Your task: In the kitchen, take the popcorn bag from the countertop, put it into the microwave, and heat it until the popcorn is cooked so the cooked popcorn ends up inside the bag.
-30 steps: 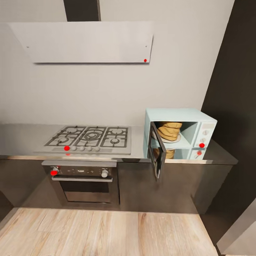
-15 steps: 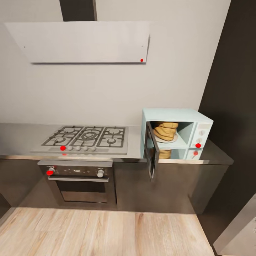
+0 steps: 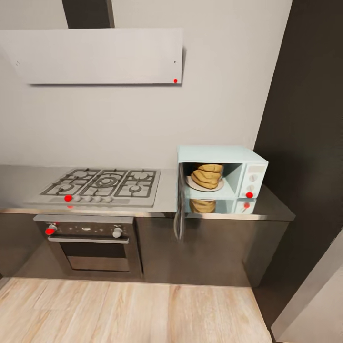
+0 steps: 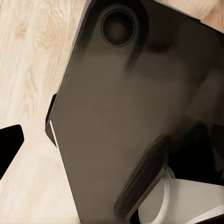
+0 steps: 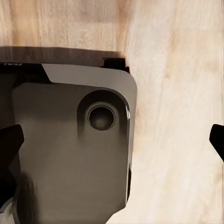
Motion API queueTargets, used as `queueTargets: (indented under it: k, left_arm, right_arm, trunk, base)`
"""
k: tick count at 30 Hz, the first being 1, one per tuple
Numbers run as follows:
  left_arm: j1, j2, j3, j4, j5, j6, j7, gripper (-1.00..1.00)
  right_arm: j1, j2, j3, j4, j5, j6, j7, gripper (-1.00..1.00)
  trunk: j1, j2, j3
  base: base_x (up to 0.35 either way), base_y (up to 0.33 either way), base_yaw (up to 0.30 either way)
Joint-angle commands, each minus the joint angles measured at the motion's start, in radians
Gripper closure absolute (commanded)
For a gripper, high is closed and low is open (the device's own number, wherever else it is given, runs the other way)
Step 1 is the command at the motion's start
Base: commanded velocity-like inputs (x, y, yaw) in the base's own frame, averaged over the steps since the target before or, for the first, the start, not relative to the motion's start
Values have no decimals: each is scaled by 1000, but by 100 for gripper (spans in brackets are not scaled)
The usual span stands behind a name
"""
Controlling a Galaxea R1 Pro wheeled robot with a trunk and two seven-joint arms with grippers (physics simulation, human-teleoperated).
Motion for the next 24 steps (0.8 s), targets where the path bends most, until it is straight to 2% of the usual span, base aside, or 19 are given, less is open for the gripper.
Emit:
queueTargets:
  k: [1,7,11,12,15,18,21,22,24]
  left_arm:
    - [0,0,3,-1,4,-2,0,-100]
    - [0,7,-1,-36,-3,-2,2,-100]
    - [0,28,-2,-115,-7,0,2,-100]
    - [0,37,-2,-155,-7,4,2,-100]
    - [0,92,0,-365,-8,31,3,-100]
    - [-3,142,1,-555,-7,122,6,-100]
    - [-38,162,2,-651,-8,209,5,-100]
    - [-87,166,2,-690,-8,246,6,-100]
    - [-147,167,3,-713,-8,274,6,-100]
  right_arm:
    - [-1,0,-9,1,10,2,3,-100]
    - [-1,0,-9,1,10,-8,2,-100]
    - [-1,0,-9,1,10,-11,1,-100]
    - [-1,-1,-9,1,9,-11,1,-100]
    - [-1,-1,-9,1,9,-13,1,-100]
    - [-1,0,-9,1,9,-13,1,-100]
    - [-1,0,-9,1,9,-13,1,-100]
    - [-1,1,-9,1,9,-15,1,-100]
    - [-1,3,-9,1,9,-24,1,-100]
  trunk:
    - [0,-1,-1]
    - [0,-1,-1]
    - [0,-1,-1]
    - [0,-1,-1]
    - [0,-1,-1]
    - [0,-1,-1]
    - [0,-1,-1]
    - [0,-1,-1]
    - [0,-1,-1]
  base:
    - [0,-272,0]
    - [0,-27,0]
    - [0,-2,0]
    - [0,0,0]
    - [0,0,0]
    - [0,0,0]
    - [0,0,0]
    - [0,0,0]
    - [0,0,0]
